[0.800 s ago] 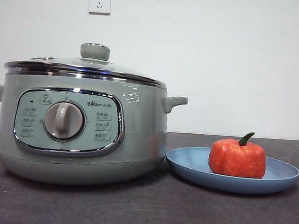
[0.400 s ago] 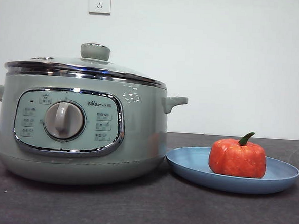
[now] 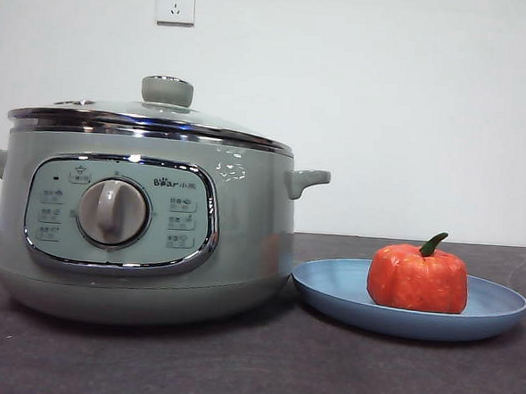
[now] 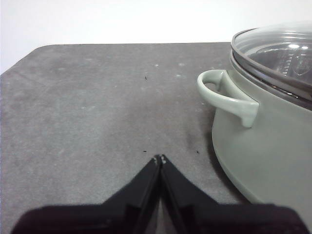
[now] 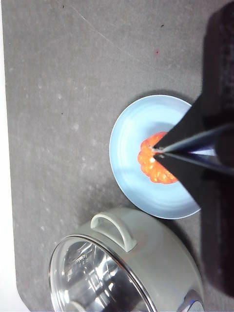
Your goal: Take the pumpkin out from the steamer,put the pumpkin in the blue plate,close the lid
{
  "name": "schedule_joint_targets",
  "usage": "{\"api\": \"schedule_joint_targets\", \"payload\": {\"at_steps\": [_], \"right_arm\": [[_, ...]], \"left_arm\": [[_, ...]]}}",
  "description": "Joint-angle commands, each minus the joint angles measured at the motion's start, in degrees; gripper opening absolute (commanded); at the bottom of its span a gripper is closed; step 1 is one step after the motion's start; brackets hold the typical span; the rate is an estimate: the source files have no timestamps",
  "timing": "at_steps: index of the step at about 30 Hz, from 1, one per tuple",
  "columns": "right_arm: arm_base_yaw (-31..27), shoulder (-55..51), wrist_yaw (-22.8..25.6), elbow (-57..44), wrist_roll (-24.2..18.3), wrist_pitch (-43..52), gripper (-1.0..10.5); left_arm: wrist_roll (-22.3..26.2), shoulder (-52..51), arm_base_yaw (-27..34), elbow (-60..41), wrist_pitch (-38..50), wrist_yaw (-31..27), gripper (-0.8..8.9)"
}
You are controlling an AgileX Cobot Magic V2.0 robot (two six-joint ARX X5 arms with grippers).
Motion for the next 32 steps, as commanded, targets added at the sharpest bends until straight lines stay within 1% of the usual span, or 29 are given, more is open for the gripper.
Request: {"api": "schedule_joint_targets", "payload": {"at_steps": [1,4,6,8,10,12,13,14,16,18,20,21,26,32], "right_arm": [[0.09,-0.04,0.2,-0.37,0.52,0.22,0.0],[0.09,-0.09,0.2,-0.37,0.5,0.11,0.0],[-0.04,-1.22,0.79,-0.37,-1.09,-0.44,0.0],[-0.85,-2.97,3.23,-0.61,-3.54,-0.68,0.0],[-2.56,-4.66,3.19,-1.42,-5.25,0.61,0.0],[-5.57,-6.49,2.56,-3.74,-6.73,4.76,0.0],[-7.54,-7.74,1.99,-5.66,-7.32,7.82,0.0],[-9.73,-8.96,0.33,-7.91,-7.98,10.95,0.0],[-14.01,-11.34,-4.13,-12.52,-9.18,16.55,0.0],[-18.23,-14.14,-9.6,-17.44,-10.6,21.4,0.0],[-21.31,-16.37,-14.01,-21.49,-11.34,24.52,0.0],[-22.56,-17.44,-15.3,-23.41,-11.32,25.68,0.0],[-25.09,-21.18,-15.19,-30.34,-11.82,26.56,0.0],[-25.11,-25.92,-15.19,-35.28,-12.83,26.53,0.0]], "left_arm": [[-0.2,-0.17,0.13,-0.59,-0.52,-0.2,-0.03],[-0.22,-0.17,0.13,-0.59,-0.52,-0.2,-0.03],[-0.2,-0.17,0.13,-0.59,-0.52,-0.2,-0.03],[-0.22,-0.17,0.13,-0.59,-0.52,-0.2,-0.03],[-0.22,-0.17,0.13,-0.59,-0.52,-0.2,-0.03],[-0.2,-0.17,0.13,-0.59,-0.52,-0.17,-0.03],[-0.22,-0.17,0.13,-0.59,-0.52,-0.17,-0.03],[-0.2,-0.17,0.13,-0.59,-0.52,-0.17,-0.03],[-0.22,-0.17,0.13,-0.59,-0.52,-0.2,-0.03],[-0.2,-0.17,0.13,-0.59,-0.52,-0.17,-0.03],[-0.2,-0.17,0.13,-0.59,-0.52,-0.17,-0.03],[-0.2,-0.17,0.13,-0.59,-0.52,-0.2,-0.03],[-0.2,-0.17,0.13,-0.59,-0.52,-0.2,-0.03],[-0.22,-0.17,0.13,-0.59,-0.52,-0.2,-0.03]]}}
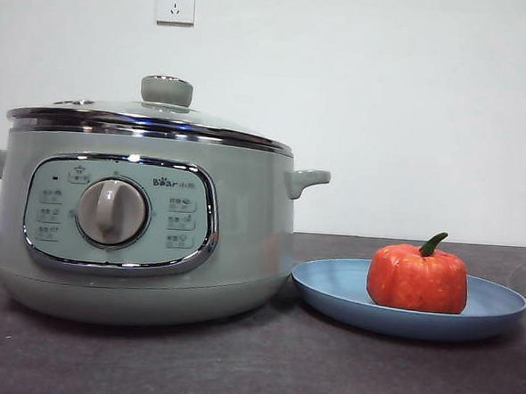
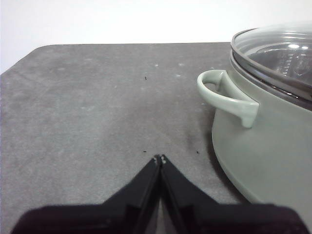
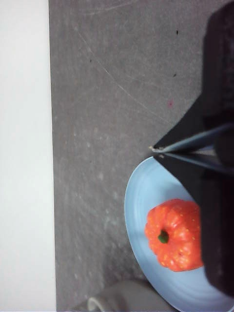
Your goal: Take the pumpkin out from the steamer,put the pumpkin in the blue plate,close the lid
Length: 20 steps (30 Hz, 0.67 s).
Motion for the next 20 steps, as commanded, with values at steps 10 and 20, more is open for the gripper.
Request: {"api": "schedule_joint_targets", "payload": {"at_steps": [10,20], "right_arm": [[-0.02,-5.09,-0.07,-3.98,-0.94,-1.6,0.0],[0.0,-5.07,0.28,-3.98,2.34,-2.29,0.0]], "left_arm": [[-0.2,-0.15,0.13,-0.59,-0.52,-0.17,-0.03],[-0.2,-0.15,0.13,-0.59,-0.52,-0.17,-0.03]]}}
